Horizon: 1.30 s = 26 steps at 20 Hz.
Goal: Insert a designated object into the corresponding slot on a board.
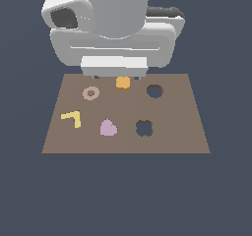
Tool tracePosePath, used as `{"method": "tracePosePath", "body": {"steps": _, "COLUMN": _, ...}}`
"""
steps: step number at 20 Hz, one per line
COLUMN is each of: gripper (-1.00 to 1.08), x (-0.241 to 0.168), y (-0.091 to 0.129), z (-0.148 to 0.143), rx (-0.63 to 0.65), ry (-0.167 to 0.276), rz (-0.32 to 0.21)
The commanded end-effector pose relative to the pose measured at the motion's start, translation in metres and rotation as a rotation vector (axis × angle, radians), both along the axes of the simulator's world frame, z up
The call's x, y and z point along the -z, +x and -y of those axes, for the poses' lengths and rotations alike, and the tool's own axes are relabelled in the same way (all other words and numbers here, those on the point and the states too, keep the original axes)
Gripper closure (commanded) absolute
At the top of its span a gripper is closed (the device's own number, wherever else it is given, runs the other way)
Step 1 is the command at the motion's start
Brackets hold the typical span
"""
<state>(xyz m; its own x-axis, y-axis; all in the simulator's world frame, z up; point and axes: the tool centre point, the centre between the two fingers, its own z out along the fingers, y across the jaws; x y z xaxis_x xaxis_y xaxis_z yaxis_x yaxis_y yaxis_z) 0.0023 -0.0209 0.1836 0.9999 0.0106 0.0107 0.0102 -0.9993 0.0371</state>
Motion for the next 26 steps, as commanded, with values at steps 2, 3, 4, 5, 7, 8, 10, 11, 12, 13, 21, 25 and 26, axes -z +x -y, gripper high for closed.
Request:
{"method": "tracePosePath", "body": {"steps": 2, "gripper": -0.92, "x": 0.000, "y": 0.000, "z": 0.000, "rx": 0.000, "ry": 0.000, "rz": 0.000}}
{"method": "tracePosePath", "body": {"steps": 3, "gripper": -0.92, "x": 0.001, "y": -0.001, "z": 0.000, "rx": 0.000, "ry": 0.000, "rz": 0.000}}
{"method": "tracePosePath", "body": {"steps": 4, "gripper": -0.92, "x": 0.002, "y": -0.001, "z": 0.000, "rx": 0.001, "ry": 0.000, "rz": 0.000}}
{"method": "tracePosePath", "body": {"steps": 5, "gripper": -0.92, "x": 0.003, "y": -0.002, "z": 0.000, "rx": 0.002, "ry": 0.001, "rz": 0.000}}
{"method": "tracePosePath", "body": {"steps": 7, "gripper": -0.92, "x": 0.007, "y": -0.005, "z": 0.000, "rx": 0.004, "ry": 0.002, "rz": -0.001}}
{"method": "tracePosePath", "body": {"steps": 8, "gripper": -0.92, "x": 0.010, "y": -0.007, "z": 0.000, "rx": 0.006, "ry": 0.003, "rz": -0.001}}
{"method": "tracePosePath", "body": {"steps": 10, "gripper": -0.92, "x": 0.016, "y": -0.012, "z": 0.000, "rx": 0.010, "ry": 0.004, "rz": -0.001}}
{"method": "tracePosePath", "body": {"steps": 11, "gripper": -0.92, "x": 0.020, "y": -0.015, "z": -0.001, "rx": 0.012, "ry": 0.005, "rz": -0.001}}
{"method": "tracePosePath", "body": {"steps": 12, "gripper": -0.92, "x": 0.024, "y": -0.018, "z": -0.001, "rx": 0.015, "ry": 0.007, "rz": -0.002}}
{"method": "tracePosePath", "body": {"steps": 13, "gripper": -0.92, "x": 0.029, "y": -0.022, "z": -0.001, "rx": 0.018, "ry": 0.008, "rz": -0.002}}
{"method": "tracePosePath", "body": {"steps": 21, "gripper": -0.92, "x": 0.080, "y": -0.060, "z": -0.004, "rx": 0.050, "ry": 0.022, "rz": -0.006}}
{"method": "tracePosePath", "body": {"steps": 25, "gripper": -0.92, "x": 0.104, "y": -0.076, "z": -0.006, "rx": 0.064, "ry": 0.028, "rz": -0.008}}
{"method": "tracePosePath", "body": {"steps": 26, "gripper": -0.92, "x": 0.108, "y": -0.080, "z": -0.007, "rx": 0.067, "ry": 0.030, "rz": -0.008}}
